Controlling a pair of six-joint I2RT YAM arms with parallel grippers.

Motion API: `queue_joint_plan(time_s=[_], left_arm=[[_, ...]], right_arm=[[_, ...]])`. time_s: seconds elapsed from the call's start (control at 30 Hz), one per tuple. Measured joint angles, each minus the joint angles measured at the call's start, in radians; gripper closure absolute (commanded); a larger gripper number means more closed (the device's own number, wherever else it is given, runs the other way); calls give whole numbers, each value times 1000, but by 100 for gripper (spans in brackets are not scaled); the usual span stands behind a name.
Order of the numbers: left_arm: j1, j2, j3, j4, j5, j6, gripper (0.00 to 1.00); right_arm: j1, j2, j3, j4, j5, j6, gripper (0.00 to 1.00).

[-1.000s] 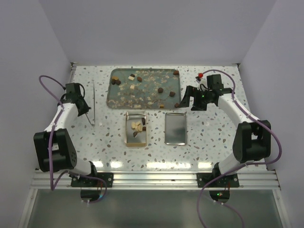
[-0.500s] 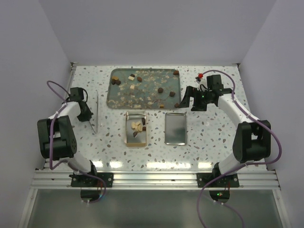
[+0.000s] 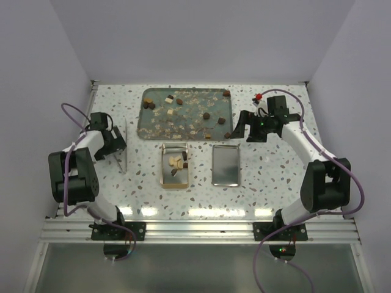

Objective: Pack the chocolate

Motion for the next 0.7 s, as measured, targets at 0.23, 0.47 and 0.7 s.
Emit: queue_joint_plan(time_s=[0.23,0.47,0.7], left_arm=[[0,-96,29,-27,3,14,0],[0,-246,166,-58,61,47,0],[0,-407,248,-47,249,61,0]], right_arm=[[0,-30,-1,-3,18,-7,6],[1,-86,-4,-5,77,-19,7],[82,-89,-13,-44,258,-50,15]])
